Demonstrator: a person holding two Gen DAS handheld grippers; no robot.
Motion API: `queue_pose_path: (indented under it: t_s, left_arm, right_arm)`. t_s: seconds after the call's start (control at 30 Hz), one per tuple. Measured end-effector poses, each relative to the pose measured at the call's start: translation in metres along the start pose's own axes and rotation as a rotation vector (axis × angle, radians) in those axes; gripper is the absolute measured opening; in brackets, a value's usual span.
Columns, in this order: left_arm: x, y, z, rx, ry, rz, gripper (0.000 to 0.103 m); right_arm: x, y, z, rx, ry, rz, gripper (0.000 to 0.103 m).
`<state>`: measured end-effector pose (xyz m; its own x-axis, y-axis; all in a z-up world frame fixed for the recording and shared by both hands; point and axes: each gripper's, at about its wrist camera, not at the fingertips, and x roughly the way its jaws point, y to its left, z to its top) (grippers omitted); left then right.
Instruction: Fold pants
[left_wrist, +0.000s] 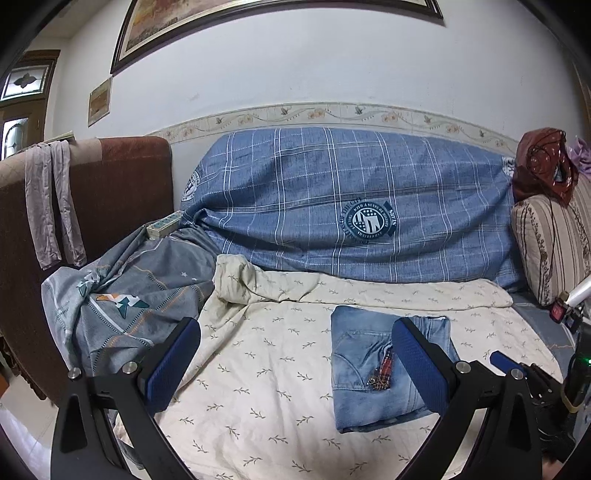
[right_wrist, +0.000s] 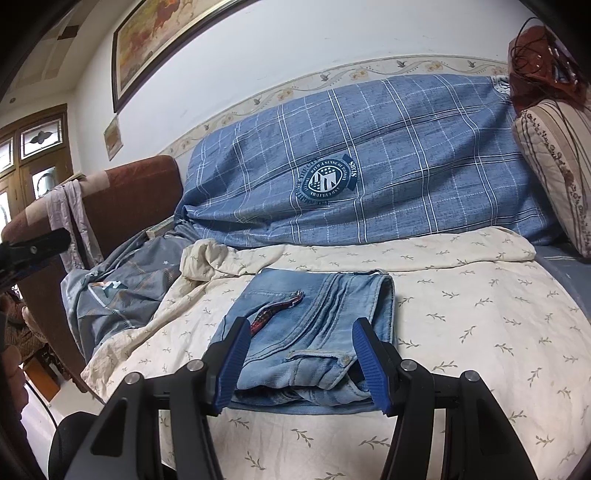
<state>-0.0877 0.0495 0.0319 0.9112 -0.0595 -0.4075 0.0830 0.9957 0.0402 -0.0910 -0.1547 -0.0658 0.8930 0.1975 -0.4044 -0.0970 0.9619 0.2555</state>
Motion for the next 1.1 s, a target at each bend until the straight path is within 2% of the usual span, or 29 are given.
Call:
queue_pose_path:
  t_s: [0.57, 0.8, 1.1]
  left_arm:
    - [0.021, 0.031, -0.012, -0.031, 0.033, 0.035, 0.103]
    - [0.031, 0.049, -0.010, -0.048, 0.031, 0.054, 0.103]
    - [0.038, 0.048, -0.010, -0.041, 0.035, 0.063, 0.103]
  right_arm:
    - [0.021, 0.029, -0.007, -0.060, 0.042, 0.030, 0.061]
    - [0.024, 0.025, -0.006, -0.026, 0.048, 0.035, 0.061]
    - [0.026, 0.027, -0.005, -0.056, 0.046, 0.025, 0.061]
